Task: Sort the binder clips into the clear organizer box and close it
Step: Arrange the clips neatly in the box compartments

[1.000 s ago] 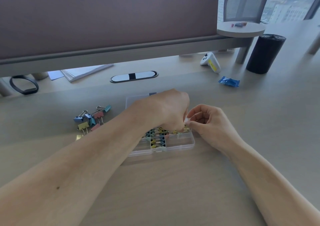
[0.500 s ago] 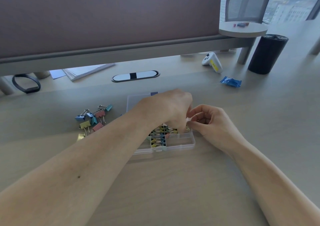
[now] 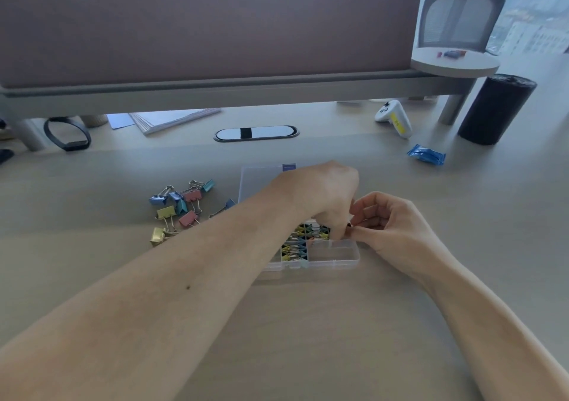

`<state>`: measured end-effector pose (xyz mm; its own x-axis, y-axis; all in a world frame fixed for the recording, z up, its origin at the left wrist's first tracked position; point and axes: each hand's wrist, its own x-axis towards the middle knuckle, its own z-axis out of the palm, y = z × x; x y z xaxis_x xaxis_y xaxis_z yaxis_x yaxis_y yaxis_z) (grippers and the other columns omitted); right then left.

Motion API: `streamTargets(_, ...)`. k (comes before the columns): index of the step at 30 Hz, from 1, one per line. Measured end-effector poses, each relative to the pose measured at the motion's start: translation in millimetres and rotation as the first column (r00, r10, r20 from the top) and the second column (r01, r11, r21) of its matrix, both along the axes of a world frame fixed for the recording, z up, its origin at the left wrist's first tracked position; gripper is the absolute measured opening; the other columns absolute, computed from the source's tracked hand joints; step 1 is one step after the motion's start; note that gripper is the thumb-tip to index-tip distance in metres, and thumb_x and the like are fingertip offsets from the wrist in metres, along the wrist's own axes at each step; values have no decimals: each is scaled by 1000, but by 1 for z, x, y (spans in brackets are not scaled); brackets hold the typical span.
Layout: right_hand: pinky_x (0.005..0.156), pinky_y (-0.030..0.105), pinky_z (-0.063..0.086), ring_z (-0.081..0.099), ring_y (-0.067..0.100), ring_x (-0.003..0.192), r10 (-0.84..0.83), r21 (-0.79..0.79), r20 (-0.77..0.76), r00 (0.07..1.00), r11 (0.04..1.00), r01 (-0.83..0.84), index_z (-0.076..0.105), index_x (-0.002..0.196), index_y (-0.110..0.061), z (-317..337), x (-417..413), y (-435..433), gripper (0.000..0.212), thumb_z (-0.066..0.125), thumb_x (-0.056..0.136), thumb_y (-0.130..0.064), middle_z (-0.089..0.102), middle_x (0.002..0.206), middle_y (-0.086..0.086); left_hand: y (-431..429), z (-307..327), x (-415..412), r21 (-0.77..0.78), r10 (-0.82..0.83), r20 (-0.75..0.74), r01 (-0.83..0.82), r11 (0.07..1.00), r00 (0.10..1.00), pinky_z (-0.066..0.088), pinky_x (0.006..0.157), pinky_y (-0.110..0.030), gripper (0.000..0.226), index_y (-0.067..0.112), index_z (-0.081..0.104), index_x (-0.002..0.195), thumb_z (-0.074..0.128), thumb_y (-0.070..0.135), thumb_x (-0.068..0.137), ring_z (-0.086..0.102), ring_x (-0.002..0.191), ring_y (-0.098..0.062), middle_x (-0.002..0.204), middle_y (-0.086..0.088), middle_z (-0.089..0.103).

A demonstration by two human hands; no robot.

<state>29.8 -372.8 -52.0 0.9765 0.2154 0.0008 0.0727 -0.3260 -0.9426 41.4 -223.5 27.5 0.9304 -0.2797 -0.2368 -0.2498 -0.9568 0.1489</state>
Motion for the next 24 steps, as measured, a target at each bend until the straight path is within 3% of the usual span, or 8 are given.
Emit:
streamTargets(6, 87, 51, 59, 68, 19, 74, 2, 0, -2, 1000, 1000, -2, 73, 84, -18, -2, 0, -1, 26, 91, 69, -6, 76, 82, 5, 10, -8, -2, -49, -66, 34, 67, 997, 997, 56, 67, -29, 17, 20, 76, 85, 87, 30, 76, 68, 80, -15, 85, 4, 73)
streamTargets(11, 91, 52, 57, 67, 12, 72, -12, -31, -14, 1000, 999, 12, 75, 85, -20, -2, 2, -2, 14, 69, 84, -7, 77, 81, 3, 10, -13, -3, -94, -42, 32, 45, 995, 999, 45, 54, -24, 17, 24, 69, 75, 86, 24, 76, 64, 74, -14, 77, 6, 65)
streamTargets(16, 85, 50, 59, 68, 12, 72, 7, -52, 36, 999, 999, -5, 74, 86, -20, -4, 1, -2, 16, 75, 85, -5, 77, 80, -1, 12, -15, -2, -109, -34, 38, 38, 993, 999, 45, 54, -23, 16, 21, 73, 80, 87, 22, 74, 62, 72, -12, 78, 5, 66)
streamTargets(24, 76, 33, 58, 68, 12, 73, 31, -5, 9, 999, 1000, -31, 75, 91, -16, -5, 3, -3, 15, 83, 83, -6, 77, 85, 6, 24, -10, 2, -155, -15, -40, 8, 988, 999, 60, 80, -35, 19, 27, 79, 86, 89, 38, 73, 67, 86, -8, 86, 12, 73)
